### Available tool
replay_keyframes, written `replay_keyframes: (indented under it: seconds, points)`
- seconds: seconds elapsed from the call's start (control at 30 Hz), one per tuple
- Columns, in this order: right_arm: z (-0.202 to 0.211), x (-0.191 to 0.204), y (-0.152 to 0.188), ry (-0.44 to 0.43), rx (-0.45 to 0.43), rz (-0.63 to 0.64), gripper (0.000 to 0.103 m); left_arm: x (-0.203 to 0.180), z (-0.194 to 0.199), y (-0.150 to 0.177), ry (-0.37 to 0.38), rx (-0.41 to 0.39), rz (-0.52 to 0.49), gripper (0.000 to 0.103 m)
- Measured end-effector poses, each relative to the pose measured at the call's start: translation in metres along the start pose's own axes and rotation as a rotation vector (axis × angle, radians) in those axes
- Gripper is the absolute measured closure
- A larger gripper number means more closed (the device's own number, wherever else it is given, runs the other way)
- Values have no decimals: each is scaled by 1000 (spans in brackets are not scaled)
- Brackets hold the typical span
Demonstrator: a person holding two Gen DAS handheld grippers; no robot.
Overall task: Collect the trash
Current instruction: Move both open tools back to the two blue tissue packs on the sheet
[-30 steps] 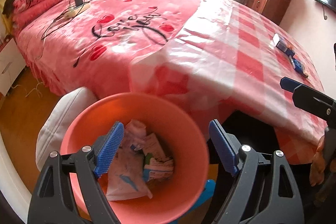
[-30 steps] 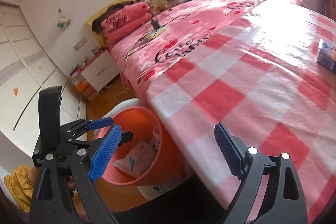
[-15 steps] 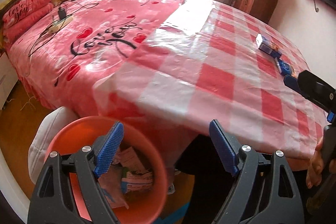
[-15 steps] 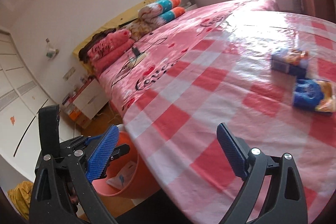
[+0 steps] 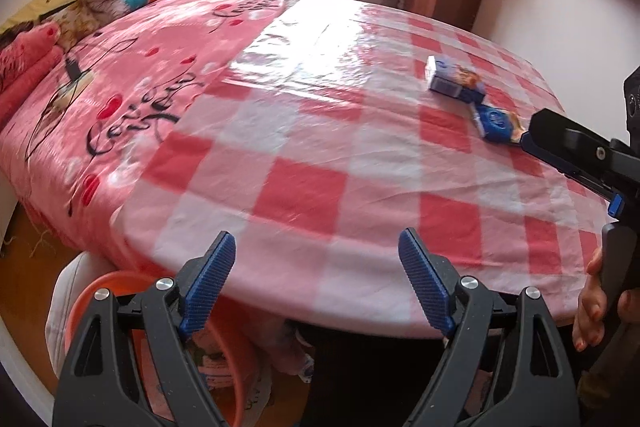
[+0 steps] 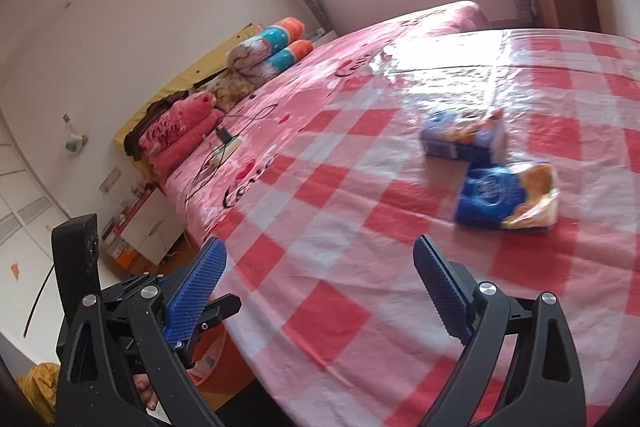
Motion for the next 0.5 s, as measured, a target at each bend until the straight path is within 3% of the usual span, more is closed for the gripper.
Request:
replay_keyframes:
  seconds: [0.5]
  points:
    - [35,-61,-20,36,-84,-122,9,-64,-17,-15,45,19,-110,19]
Point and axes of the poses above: each gripper's, at about its wrist camera, not at the fingertips, and z roughly against the way its jaws point, x to its left, y to its underside, the point moved 10 cm from there along -z, roughly the way its jaws point, and after that the axes turned 2 degrees about z, right-handed, at the moved point
